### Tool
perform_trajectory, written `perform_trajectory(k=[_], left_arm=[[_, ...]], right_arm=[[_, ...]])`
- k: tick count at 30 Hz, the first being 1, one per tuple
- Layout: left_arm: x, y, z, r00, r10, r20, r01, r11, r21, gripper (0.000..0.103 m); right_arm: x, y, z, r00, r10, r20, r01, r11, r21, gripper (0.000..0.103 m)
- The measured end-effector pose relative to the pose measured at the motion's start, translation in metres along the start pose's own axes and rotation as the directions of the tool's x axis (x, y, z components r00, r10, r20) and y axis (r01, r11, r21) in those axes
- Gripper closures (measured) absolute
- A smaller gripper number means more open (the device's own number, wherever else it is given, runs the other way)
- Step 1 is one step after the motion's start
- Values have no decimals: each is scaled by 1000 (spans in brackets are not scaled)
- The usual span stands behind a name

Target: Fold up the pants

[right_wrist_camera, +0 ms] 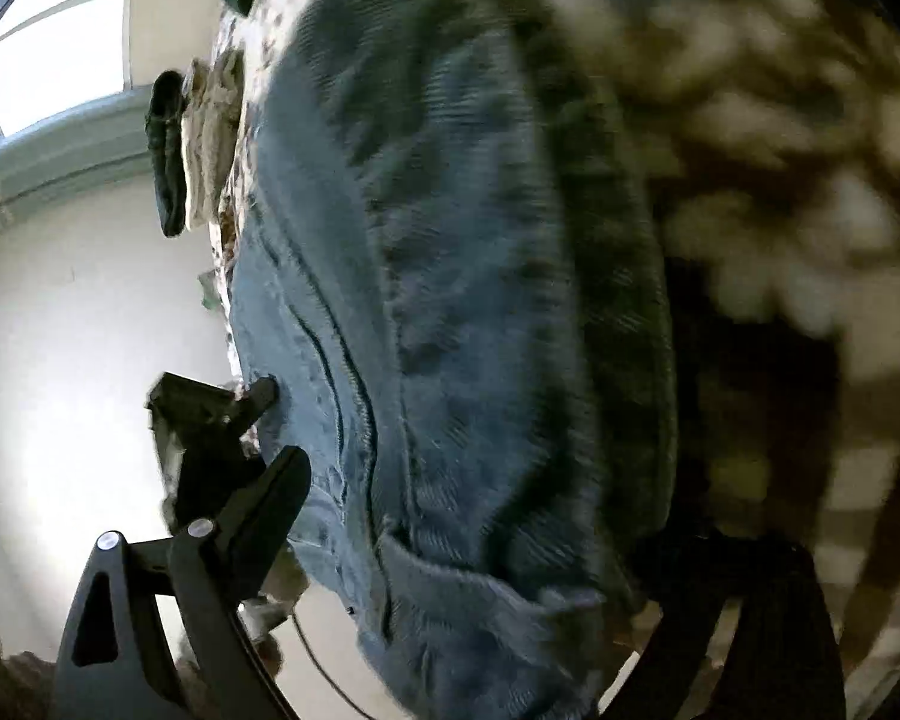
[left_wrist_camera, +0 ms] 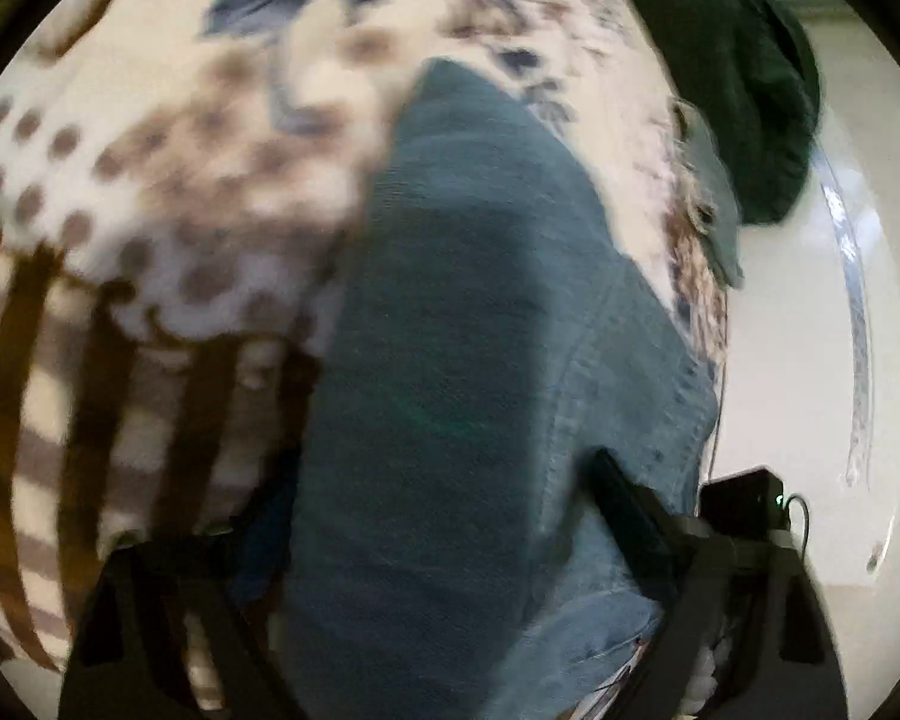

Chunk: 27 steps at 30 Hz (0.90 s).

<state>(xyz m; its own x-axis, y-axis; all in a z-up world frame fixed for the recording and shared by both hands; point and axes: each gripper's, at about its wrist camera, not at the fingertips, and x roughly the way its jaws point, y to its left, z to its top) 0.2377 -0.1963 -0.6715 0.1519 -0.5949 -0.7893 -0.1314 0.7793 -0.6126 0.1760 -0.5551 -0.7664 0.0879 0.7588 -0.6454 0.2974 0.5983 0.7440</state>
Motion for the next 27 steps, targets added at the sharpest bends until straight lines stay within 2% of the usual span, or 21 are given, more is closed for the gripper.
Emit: perform_trajectory(k=[1, 2, 3, 8, 13, 16, 19, 22, 27], left_arm=[[-4, -4, -5, 1000, 20, 7, -20, 999, 35, 42], [-6, -7, -8, 1000, 15, 10, -16, 998, 54, 63], [-11, -10, -11, 999, 19, 25, -21, 997, 69, 67], [-33, -21, -22, 998, 10, 64, -15, 996, 88, 75], [-89, -35, -21, 993, -32, 113, 22, 995, 95, 75], [-129, -42, -5, 987, -54, 149, 39, 994, 101, 75], [-169, -46, 29, 978, -71, 198, 48, 992, 118, 75], [-208, -46, 85, 965, -91, 245, 60, 989, 134, 75], [-271, -32, 218, 940, -123, 319, 64, 980, 190, 75]], right_arm=[[1, 7, -5, 999, -48, 15, 48, 999, -9, 45], [1, 16, -11, 996, -81, 38, 82, 996, -21, 51], [0, 22, -14, 994, -97, 54, 98, 995, -27, 53], [-9, 66, -33, 986, -127, 109, 136, 987, -79, 60], [-37, 110, -39, 988, -88, 125, 102, 989, -107, 62], [-45, 162, -27, 987, -76, 139, 98, 982, -162, 62], [-44, 219, -4, 986, -60, 154, 93, 972, -218, 62], [-32, 281, 34, 983, -29, 183, 78, 961, -265, 62], [10, 405, 130, 965, 35, 259, 54, 942, -331, 62]])
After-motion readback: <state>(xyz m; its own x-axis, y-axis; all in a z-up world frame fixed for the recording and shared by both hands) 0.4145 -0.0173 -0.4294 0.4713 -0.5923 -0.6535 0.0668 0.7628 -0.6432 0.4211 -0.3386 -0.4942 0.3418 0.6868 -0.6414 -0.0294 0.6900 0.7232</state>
